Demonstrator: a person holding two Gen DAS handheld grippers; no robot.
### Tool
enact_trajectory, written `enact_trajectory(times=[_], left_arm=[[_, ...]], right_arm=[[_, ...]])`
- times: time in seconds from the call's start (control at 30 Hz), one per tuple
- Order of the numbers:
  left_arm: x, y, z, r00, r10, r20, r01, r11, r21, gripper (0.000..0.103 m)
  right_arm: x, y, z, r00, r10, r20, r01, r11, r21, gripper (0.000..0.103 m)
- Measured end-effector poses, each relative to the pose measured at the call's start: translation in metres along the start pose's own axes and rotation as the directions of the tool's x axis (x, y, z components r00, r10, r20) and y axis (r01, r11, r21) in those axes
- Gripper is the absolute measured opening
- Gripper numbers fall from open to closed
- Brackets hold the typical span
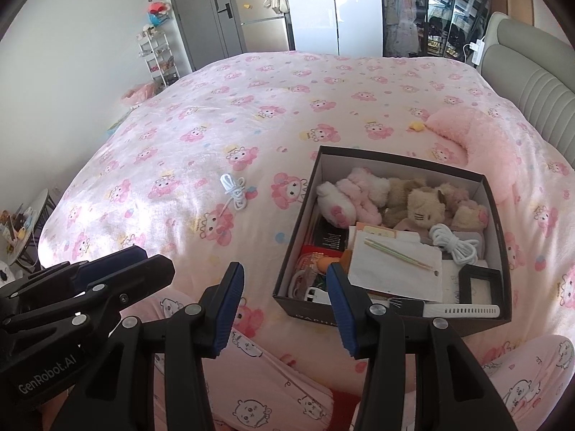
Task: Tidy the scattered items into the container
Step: 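Withdraw the right tool up and away from the box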
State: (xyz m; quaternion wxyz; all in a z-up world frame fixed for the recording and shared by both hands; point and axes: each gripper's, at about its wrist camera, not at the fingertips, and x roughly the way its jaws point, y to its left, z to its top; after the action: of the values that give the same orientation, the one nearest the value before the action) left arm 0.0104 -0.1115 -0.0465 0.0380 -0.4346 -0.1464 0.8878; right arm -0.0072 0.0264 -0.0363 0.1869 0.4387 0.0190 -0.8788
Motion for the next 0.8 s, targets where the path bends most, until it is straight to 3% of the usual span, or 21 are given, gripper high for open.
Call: enact_trajectory(times=[0.8], left_arm=[[0.024, 0.074, 0.019, 0.999, 0.043, -0.001, -0.043, 0.994, -0.102, 0.03]], right_arm=[[0.059, 0.053, 0.03, 0.997, 0.017, -0.077, -0.022, 0.998, -0.065, 0.044]])
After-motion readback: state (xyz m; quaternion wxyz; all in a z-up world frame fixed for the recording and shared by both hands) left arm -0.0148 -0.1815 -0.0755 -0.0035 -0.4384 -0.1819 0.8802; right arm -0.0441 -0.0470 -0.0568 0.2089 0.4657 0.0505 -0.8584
